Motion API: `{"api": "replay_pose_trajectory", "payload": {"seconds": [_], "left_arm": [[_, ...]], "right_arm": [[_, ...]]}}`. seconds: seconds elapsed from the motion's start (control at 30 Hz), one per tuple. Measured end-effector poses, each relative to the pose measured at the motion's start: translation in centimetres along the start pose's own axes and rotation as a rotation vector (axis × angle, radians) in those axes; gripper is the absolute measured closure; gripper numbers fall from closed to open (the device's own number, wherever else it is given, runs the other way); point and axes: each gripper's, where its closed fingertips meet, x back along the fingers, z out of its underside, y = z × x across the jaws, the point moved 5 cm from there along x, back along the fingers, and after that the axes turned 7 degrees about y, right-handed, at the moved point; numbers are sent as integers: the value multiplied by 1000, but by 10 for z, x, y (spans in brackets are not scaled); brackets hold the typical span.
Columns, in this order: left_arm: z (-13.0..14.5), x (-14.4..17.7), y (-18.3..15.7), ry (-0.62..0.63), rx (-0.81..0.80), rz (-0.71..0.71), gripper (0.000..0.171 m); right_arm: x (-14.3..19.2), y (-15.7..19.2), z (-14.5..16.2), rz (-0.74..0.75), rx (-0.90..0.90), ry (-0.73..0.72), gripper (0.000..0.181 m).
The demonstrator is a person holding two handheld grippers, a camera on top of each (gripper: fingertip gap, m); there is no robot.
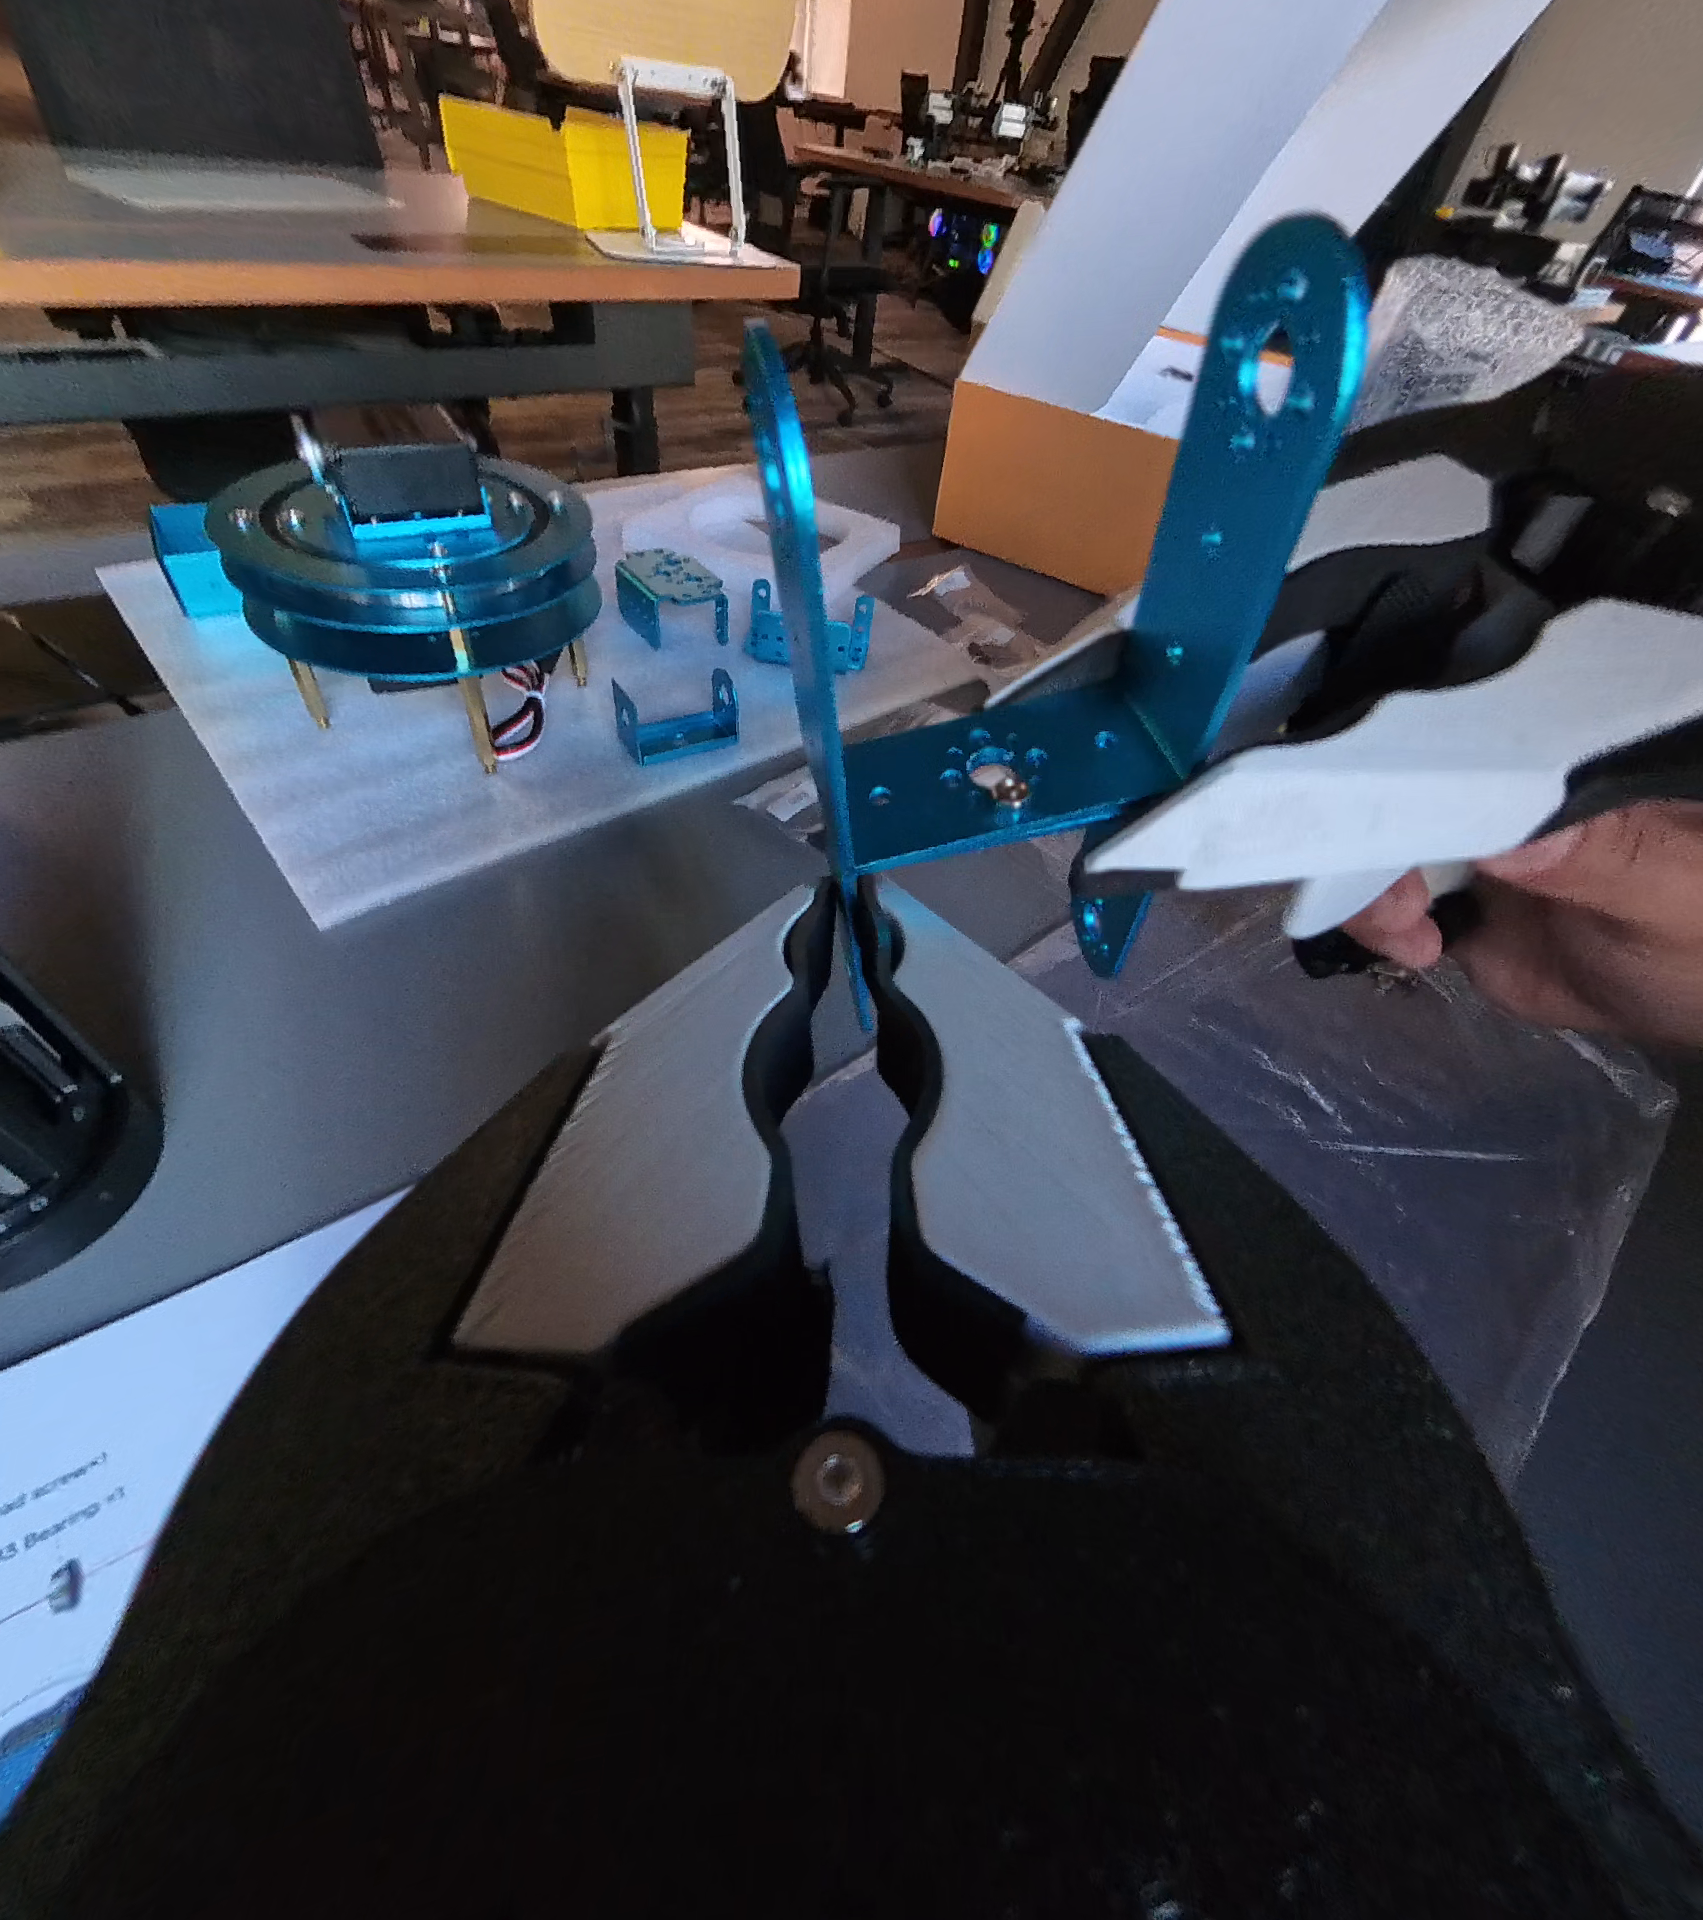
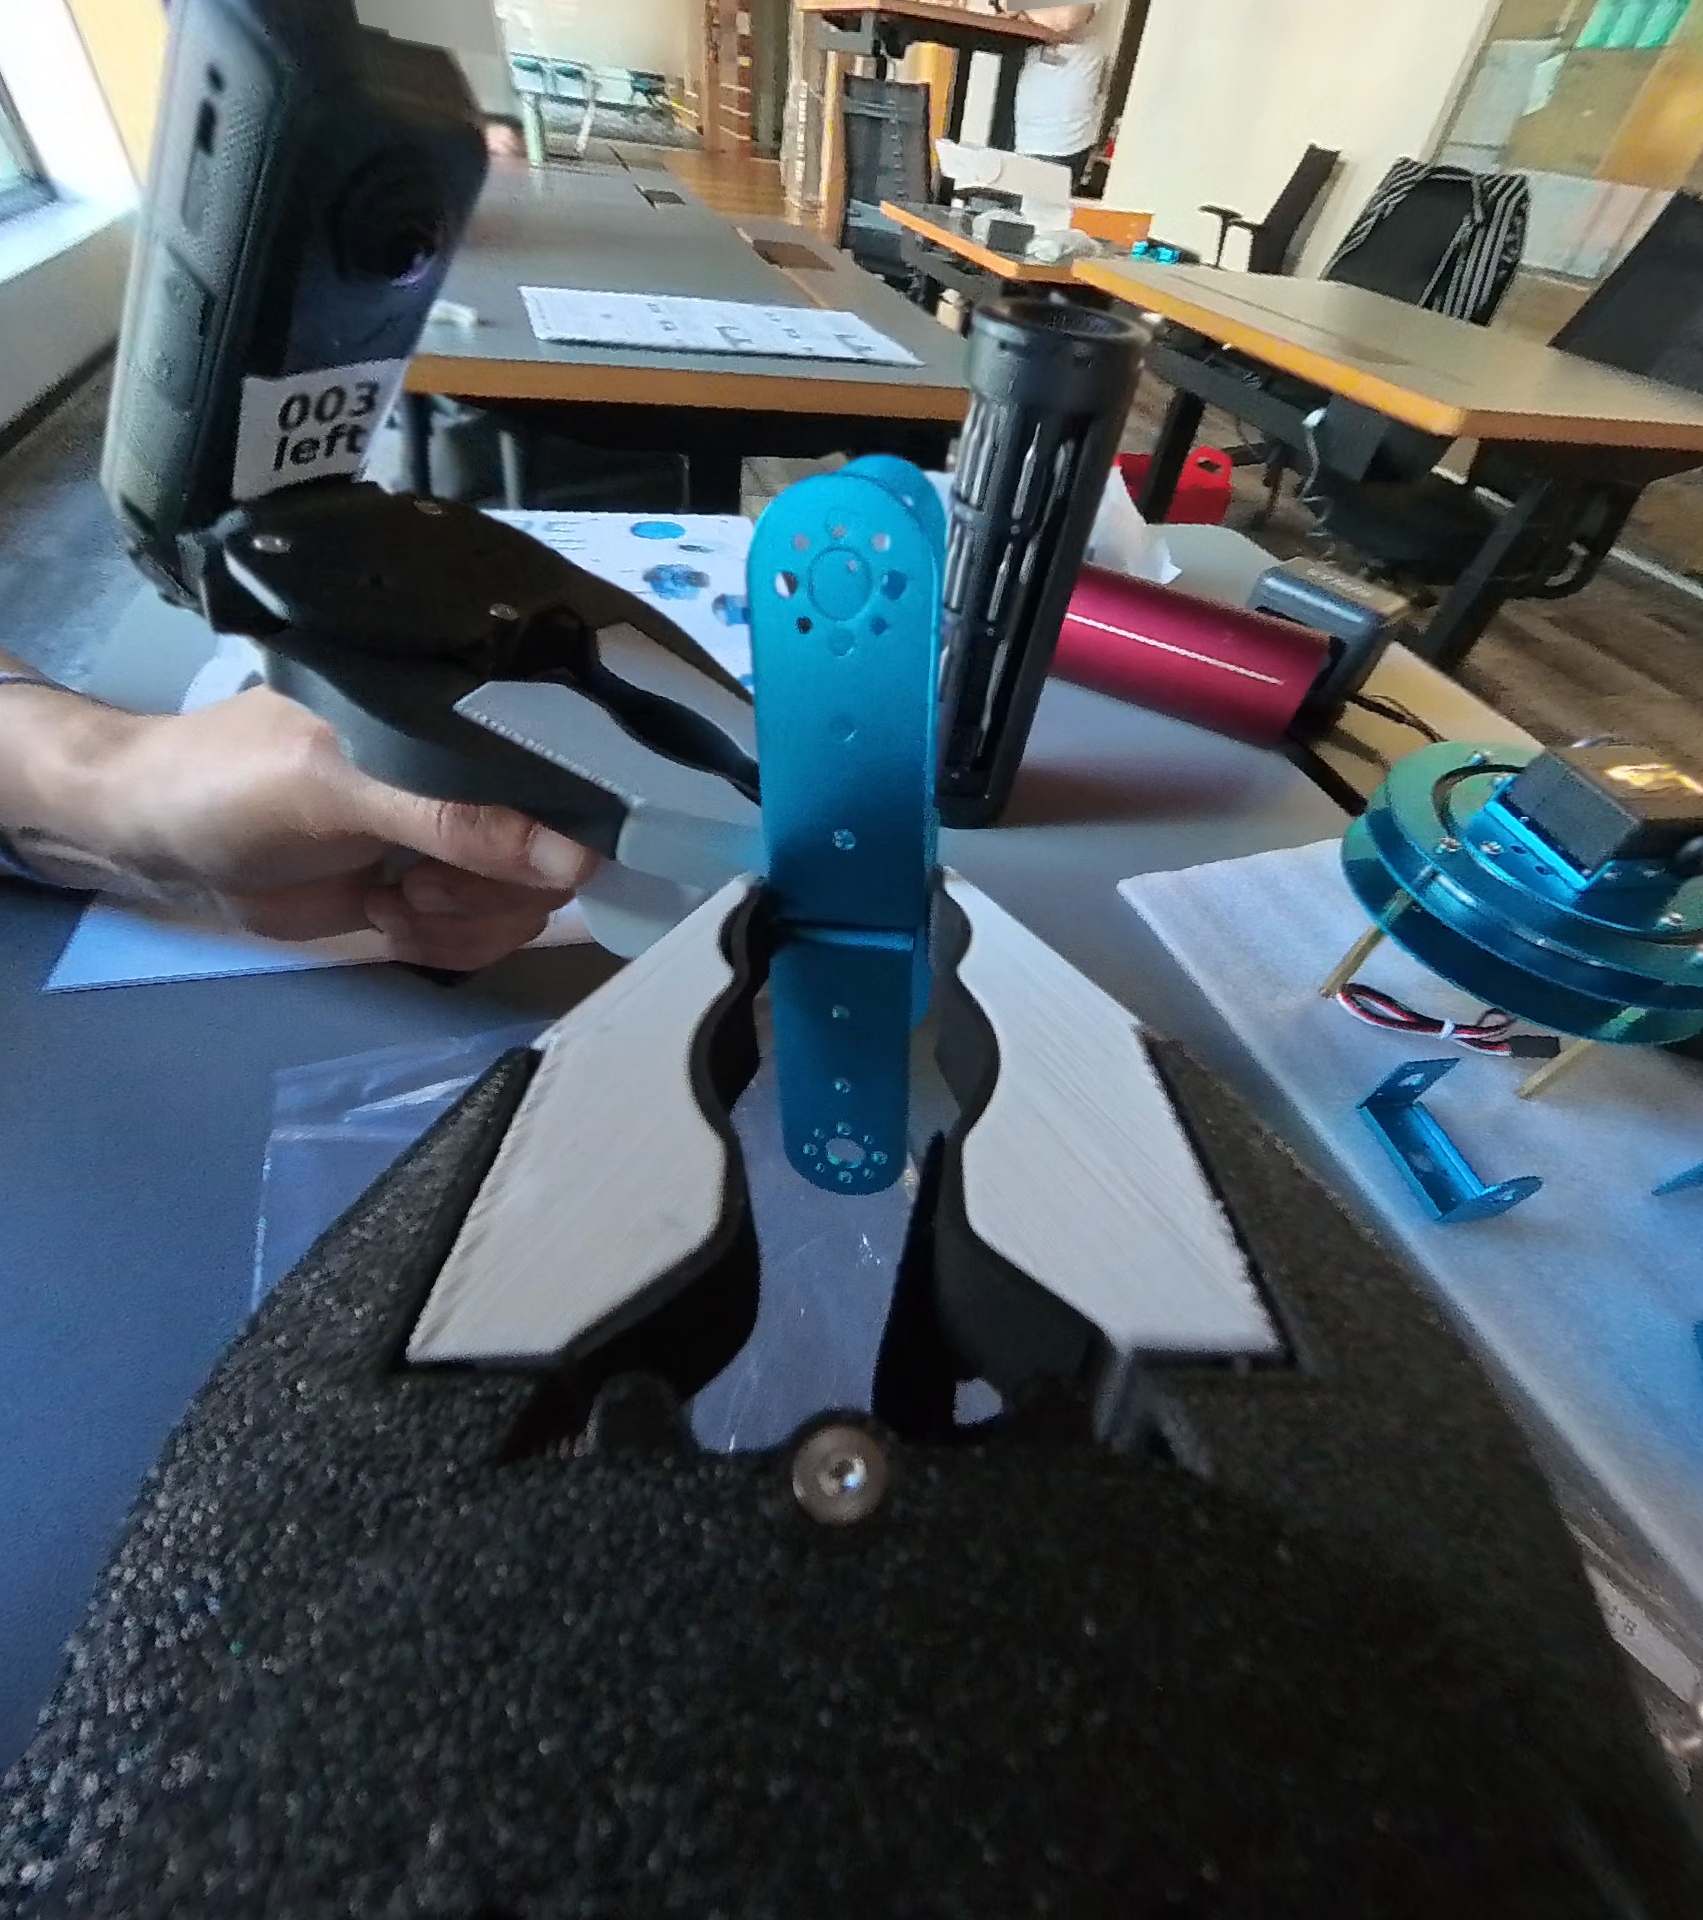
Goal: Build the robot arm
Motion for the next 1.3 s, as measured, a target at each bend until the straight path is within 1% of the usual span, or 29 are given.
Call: {"api": "replay_pose_trajectory", "payload": {"seconds": [0.13,0.27,0.3,0.33,0.37,0.4,0.43,0.5,0.57,0.6,0.63,0.7,0.73,0.83,0.87,1.1,1.17,1.3], "left_arm": [[-5,4,-10,-44,-43,41,163],[-13,11,-19,-110,-66,129,158],[-14,13,-22,-121,-64,175,141],[-14,12,-21,-105,-40,195,127],[-15,12,-21,-95,-7,244,114],[-14,12,-25,-81,9,326,104],[-15,14,-25,-83,25,361,102],[-19,22,-27,-138,22,425,110],[-20,26,-32,-134,19,501,111],[-21,29,-36,-141,20,540,115],[-22,32,-40,-152,14,570,122],[-23,34,-45,-167,-2,592,125],[-23,37,-48,-174,-14,614,130],[-24,39,-50,-182,-18,623,135],[-23,39,-49,-180,-10,622,143],[-21,41,-52,-159,-21,673,144],[-20,41,-52,-149,-32,661,144],[-21,41,-53,-141,0,704,144]], "right_arm": [[11,-9,-4,-132,-96,-33,155],[22,-23,-4,-281,-243,-65,155],[24,-24,-4,-340,-274,-87,155],[26,-24,-3,-393,-309,-99,155],[27,-24,-3,-426,-333,-111,155],[30,-22,-5,-486,-345,-136,155],[31,-20,-6,-530,-365,-143,155],[31,-15,-7,-581,-358,-137,155],[33,-9,-9,-608,-336,-134,155],[33,-5,-10,-637,-326,-126,155],[33,-2,-11,-643,-319,-114,154],[34,3,-13,-668,-305,-115,154],[33,4,-12,-662,-291,-102,154],[35,6,-13,-679,-275,-107,154],[35,7,-13,-685,-274,-110,154],[39,9,-13,-711,-222,-84,154],[38,9,-12,-706,-213,-70,154],[39,9,-12,-722,-217,-61,154]]}}
